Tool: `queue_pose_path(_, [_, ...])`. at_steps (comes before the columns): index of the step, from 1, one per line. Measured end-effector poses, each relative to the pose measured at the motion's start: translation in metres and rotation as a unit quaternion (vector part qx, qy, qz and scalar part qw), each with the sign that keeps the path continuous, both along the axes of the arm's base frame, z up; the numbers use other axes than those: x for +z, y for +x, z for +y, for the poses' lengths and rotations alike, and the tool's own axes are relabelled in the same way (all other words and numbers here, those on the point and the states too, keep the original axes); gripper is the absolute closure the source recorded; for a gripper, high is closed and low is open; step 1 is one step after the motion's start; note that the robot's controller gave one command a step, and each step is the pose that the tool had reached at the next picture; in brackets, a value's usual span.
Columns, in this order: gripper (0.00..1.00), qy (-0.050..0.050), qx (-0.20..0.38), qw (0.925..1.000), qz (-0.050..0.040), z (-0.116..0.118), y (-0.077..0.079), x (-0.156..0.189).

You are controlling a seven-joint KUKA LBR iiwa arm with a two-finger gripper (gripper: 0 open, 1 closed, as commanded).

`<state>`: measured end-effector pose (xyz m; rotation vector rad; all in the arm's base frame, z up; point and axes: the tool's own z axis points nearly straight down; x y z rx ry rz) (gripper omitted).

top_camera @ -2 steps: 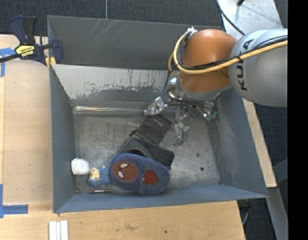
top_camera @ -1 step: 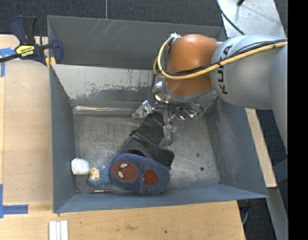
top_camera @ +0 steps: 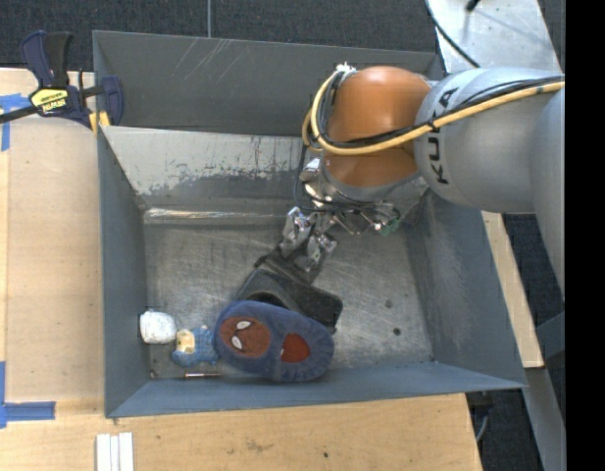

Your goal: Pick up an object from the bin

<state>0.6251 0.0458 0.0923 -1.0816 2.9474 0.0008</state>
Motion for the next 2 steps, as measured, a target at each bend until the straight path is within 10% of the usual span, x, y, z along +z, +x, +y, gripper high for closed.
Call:
queue_pose_path(1, [0.0, 0.0, 0.0, 1.0, 0.0001, -0.0001, 0.0, 0.0])
queue_pose_path(2, [0.0, -0.001, 0.043, 0.9991, 0.0019, 0.0065, -0.0015, -0.0089])
